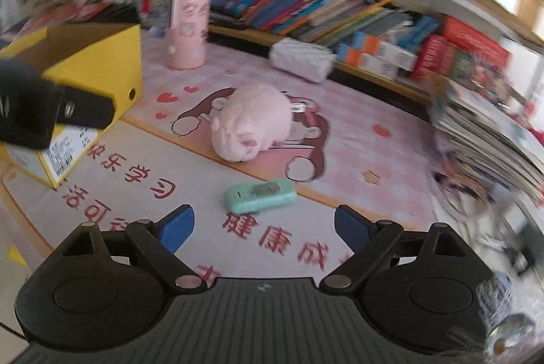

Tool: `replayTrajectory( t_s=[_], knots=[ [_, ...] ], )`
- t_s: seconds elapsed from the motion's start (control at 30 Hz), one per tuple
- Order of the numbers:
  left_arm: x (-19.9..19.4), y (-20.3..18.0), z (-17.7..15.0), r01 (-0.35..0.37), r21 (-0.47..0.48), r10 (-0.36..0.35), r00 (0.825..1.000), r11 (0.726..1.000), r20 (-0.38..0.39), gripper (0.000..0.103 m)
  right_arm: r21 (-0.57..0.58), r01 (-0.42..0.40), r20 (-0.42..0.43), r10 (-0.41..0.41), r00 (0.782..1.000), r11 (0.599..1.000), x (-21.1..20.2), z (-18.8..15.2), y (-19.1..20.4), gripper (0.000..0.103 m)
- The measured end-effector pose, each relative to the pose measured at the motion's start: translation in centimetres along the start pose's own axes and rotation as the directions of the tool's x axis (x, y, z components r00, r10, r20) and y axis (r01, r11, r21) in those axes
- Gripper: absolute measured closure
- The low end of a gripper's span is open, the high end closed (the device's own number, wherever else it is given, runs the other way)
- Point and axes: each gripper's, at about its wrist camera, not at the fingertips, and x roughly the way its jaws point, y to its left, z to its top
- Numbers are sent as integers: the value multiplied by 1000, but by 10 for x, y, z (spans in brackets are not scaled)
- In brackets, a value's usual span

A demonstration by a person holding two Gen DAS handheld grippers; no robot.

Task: Organize objects
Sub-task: 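Close left tool on pink pig plush while right tool grasps green eraser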

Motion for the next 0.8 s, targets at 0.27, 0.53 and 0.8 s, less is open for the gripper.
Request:
replayTrajectory(
  t_s=[0.27,0.53,0.8],
  knots=[
    [45,-7,23,-7,-40,5,999,999,-53,6,-24,-89,-47,88,995,996,61,13,-22,13],
    [81,-20,41,8,-32,-10,998,999,-69,6,19,-206,-90,207,974,978,83,11,-35,34],
    [126,-51,50,25,7,-25,997,1000,-79,6,51,-158,-84,162,983,986,55,3,-45,35]
  ],
)
